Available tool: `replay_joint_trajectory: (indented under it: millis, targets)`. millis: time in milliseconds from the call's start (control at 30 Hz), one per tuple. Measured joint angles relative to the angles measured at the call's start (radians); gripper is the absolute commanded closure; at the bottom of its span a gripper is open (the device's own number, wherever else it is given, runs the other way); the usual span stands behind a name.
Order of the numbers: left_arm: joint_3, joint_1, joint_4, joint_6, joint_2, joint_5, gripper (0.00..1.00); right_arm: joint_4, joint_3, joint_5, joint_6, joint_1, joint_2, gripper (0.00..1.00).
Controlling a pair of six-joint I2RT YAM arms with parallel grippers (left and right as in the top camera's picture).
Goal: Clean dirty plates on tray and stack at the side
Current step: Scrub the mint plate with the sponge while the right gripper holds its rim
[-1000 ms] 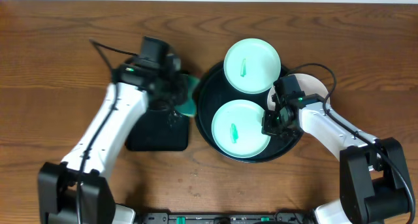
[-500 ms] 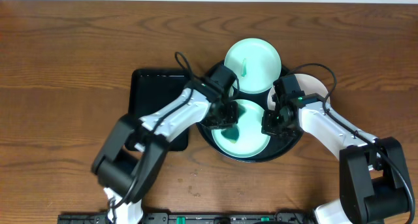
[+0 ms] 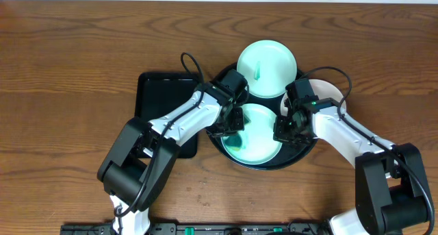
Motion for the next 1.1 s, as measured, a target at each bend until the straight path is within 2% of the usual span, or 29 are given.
replay_joint_trajectory:
  millis: [267, 533, 800, 900, 1100]
  targets:
    - [-0.006, -0.018, 0.163, 0.018, 0.048, 0.175, 0.93, 0.0, 0.0, -0.002, 0.008, 0.0, 0.0, 0.99]
    - [-0.006, -0.02, 0.189, 0.054, 0.065, 0.263, 0.93, 0.0, 0.0, -0.002, 0.008, 0.0, 0.0, 0.99]
    - [-0.006, -0.047, 0.2, 0.146, 0.082, 0.355, 0.93, 0.0, 0.0, -0.002, 0.008, 0.0, 0.0, 0.99]
    - [-0.001, -0.053, 0.167, 0.149, 0.084, 0.336, 0.93, 0.0, 0.0, -0.002, 0.008, 0.0, 0.0, 0.99]
    - [0.048, -0.063, -0.053, 0.074, 0.065, 0.14, 0.93, 0.0, 0.0, -0.002, 0.008, 0.0, 0.0, 0.99]
